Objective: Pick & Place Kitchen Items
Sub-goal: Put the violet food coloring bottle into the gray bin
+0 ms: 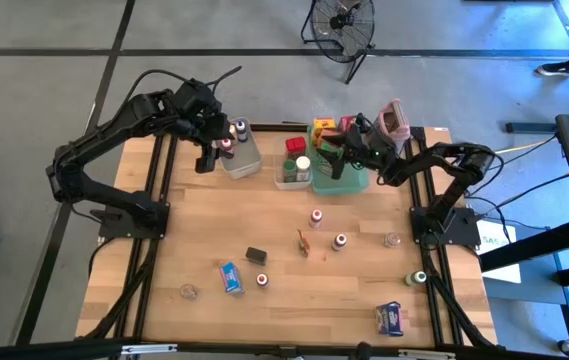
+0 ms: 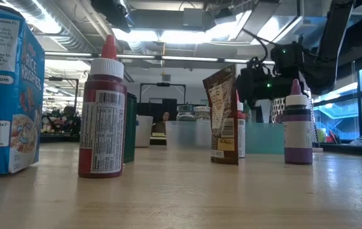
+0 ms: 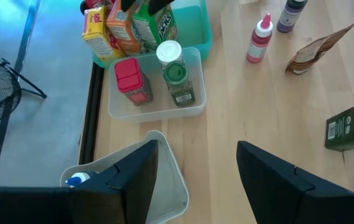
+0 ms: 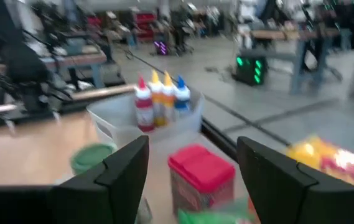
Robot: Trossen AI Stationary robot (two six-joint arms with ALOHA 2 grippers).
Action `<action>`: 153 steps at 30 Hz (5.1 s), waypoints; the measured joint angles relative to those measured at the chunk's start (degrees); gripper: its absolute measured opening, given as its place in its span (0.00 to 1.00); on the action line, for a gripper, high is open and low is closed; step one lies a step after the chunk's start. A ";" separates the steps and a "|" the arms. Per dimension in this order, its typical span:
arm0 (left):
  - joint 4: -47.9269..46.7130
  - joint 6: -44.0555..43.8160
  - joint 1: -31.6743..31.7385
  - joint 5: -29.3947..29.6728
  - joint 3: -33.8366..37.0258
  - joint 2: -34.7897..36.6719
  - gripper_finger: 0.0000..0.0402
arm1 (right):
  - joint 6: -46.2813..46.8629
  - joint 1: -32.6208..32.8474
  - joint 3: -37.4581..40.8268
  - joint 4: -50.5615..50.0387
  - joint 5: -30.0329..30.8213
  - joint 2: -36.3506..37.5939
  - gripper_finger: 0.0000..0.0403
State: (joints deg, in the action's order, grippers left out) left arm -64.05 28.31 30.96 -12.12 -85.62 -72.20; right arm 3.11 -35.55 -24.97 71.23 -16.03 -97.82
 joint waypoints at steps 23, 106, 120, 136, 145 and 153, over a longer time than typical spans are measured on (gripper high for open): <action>-0.46 -2.55 -0.59 0.00 0.00 -0.01 0.53 | -2.99 5.17 -2.67 -36.13 -20.61 37.16 0.61; 11.33 -30.04 -33.20 10.51 0.04 -8.15 0.53 | 27.92 58.99 -11.47 -92.15 31.45 22.27 0.61; 9.91 -31.14 -33.20 8.11 0.04 -8.15 0.53 | 23.45 58.80 -7.58 -77.23 31.03 18.34 0.61; 9.31 -29.72 -33.20 7.98 0.04 -8.15 0.53 | 25.01 58.60 -7.56 -74.08 33.84 17.20 0.37; 7.51 -29.48 -33.18 7.96 0.04 -8.14 0.53 | 24.36 57.96 -11.01 -74.77 31.57 17.31 0.37; 9.83 -26.76 -33.18 8.14 0.04 -8.15 0.53 | 15.43 55.65 -25.19 -93.84 28.64 18.35 0.36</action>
State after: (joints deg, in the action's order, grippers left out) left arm -54.22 1.54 -2.22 -3.98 -85.58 -80.36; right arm 18.54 20.10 -50.16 -22.62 12.61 -79.47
